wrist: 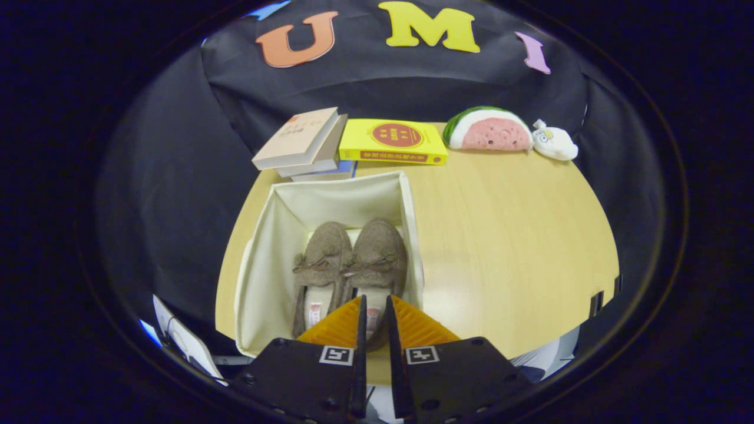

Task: Open the storage box then place both shoes into the box .Put the left shoe in first, then the right shoe, with the right side of both shoes facing outward in a uniform manner.

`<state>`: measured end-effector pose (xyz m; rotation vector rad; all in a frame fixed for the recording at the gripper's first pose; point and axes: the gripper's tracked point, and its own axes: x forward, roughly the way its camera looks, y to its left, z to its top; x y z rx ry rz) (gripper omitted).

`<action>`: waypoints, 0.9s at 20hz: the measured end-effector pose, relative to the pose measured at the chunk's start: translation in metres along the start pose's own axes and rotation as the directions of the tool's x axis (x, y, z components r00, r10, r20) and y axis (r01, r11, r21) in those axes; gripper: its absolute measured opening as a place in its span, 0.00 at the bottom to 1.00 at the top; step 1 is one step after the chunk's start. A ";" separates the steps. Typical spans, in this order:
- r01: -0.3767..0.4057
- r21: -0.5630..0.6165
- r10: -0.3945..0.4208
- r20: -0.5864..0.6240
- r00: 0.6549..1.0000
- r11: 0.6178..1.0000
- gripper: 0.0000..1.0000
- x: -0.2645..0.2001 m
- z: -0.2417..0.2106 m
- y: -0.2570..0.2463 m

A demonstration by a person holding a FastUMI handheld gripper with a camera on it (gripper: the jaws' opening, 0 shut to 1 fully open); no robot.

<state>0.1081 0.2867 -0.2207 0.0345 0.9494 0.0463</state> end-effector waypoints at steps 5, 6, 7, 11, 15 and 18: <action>-0.054 -0.021 0.057 0.204 0.977 0.998 0.44 -0.066 0.035 -0.016; -0.052 -0.030 0.058 0.251 0.966 0.998 0.48 -0.080 0.043 -0.024; -0.043 -0.037 0.052 0.303 0.952 0.998 0.52 -0.094 0.052 -0.033; 0.062 -0.069 -0.018 0.516 0.857 0.996 0.75 -0.147 0.076 -0.071; 0.098 -0.043 -0.049 0.632 0.773 0.994 0.98 -0.182 0.069 -0.099; 0.122 -0.050 -0.055 0.688 0.724 0.991 0.98 -0.197 0.059 -0.115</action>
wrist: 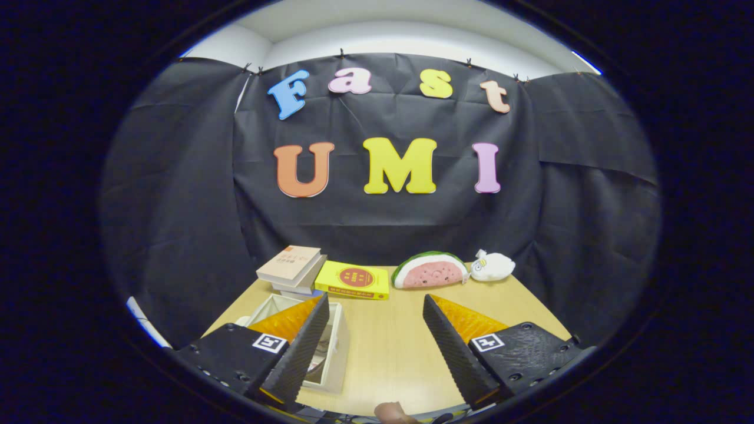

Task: Open the storage box then place both shoes into the box .Put the left shoe in first, then the right shoe, with the right side of both shoes facing outward in a uniform manner.

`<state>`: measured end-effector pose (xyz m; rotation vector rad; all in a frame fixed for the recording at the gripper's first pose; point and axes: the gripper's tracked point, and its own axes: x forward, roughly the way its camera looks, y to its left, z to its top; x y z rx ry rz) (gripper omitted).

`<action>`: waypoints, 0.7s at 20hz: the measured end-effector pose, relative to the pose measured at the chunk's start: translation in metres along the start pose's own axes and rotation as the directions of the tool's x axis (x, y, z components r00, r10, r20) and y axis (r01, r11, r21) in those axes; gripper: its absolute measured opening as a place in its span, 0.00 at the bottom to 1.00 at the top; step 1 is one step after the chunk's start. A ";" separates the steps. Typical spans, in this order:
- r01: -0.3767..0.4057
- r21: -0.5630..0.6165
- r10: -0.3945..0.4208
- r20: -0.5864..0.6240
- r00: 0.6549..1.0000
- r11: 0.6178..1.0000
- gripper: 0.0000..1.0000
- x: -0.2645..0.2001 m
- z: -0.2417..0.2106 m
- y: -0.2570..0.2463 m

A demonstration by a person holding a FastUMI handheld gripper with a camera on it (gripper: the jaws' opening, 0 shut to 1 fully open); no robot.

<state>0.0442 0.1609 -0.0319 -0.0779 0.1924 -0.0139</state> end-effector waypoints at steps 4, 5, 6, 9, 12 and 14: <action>0.041 -0.029 -0.038 0.117 0.992 0.999 0.98 -0.023 -0.002 -0.016; 0.045 -0.039 -0.039 0.143 0.989 0.998 0.97 -0.029 -0.003 -0.019; 0.041 -0.040 -0.034 0.160 0.987 0.998 0.97 -0.035 -0.003 -0.020; 0.020 0.006 -0.021 0.192 0.981 1.000 0.96 -0.053 0.006 -0.027; 0.032 0.097 -0.055 0.246 0.968 0.995 0.96 -0.064 0.025 -0.047; 0.043 0.109 -0.071 0.262 0.962 0.993 0.95 -0.067 0.026 -0.057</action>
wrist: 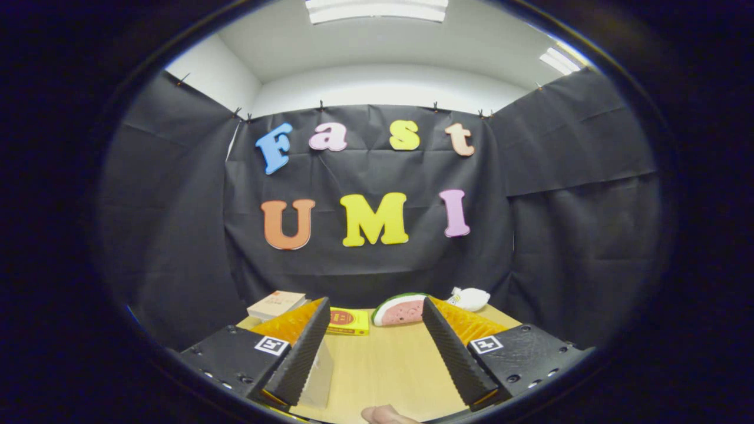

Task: Open the storage box then place both shoes into the box .Put the left shoe in first, then the right shoe, with the right side of both shoes facing outward in a uniform manner.

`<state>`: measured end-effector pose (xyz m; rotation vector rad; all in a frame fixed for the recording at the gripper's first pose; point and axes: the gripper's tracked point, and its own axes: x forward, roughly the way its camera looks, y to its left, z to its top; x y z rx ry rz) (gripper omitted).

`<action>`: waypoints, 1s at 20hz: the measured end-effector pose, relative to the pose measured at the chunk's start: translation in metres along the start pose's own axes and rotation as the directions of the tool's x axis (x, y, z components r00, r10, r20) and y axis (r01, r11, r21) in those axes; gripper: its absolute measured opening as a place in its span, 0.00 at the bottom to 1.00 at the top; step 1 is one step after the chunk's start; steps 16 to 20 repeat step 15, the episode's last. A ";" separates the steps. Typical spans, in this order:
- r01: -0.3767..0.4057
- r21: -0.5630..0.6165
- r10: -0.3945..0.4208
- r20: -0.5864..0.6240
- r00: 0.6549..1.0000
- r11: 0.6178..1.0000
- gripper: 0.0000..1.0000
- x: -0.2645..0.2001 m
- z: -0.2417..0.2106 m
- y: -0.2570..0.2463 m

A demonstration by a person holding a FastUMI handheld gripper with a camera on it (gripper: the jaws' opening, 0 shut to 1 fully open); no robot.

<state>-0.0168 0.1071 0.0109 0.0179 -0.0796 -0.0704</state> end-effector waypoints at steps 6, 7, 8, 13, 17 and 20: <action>0.021 -0.029 -0.021 -0.011 1.000 0.999 0.96 -0.001 -0.007 -0.006; 0.019 -0.031 -0.020 -0.016 1.000 0.999 0.96 0.002 -0.009 -0.005; 0.013 -0.026 -0.013 -0.022 1.000 1.000 0.96 0.002 -0.011 -0.004; -0.055 0.009 0.056 -0.062 0.996 0.998 0.95 0.002 -0.024 0.013; -0.067 0.014 0.068 -0.076 0.995 0.998 0.95 0.000 -0.026 0.015; -0.067 0.014 0.068 -0.076 0.995 0.998 0.95 0.000 -0.026 0.015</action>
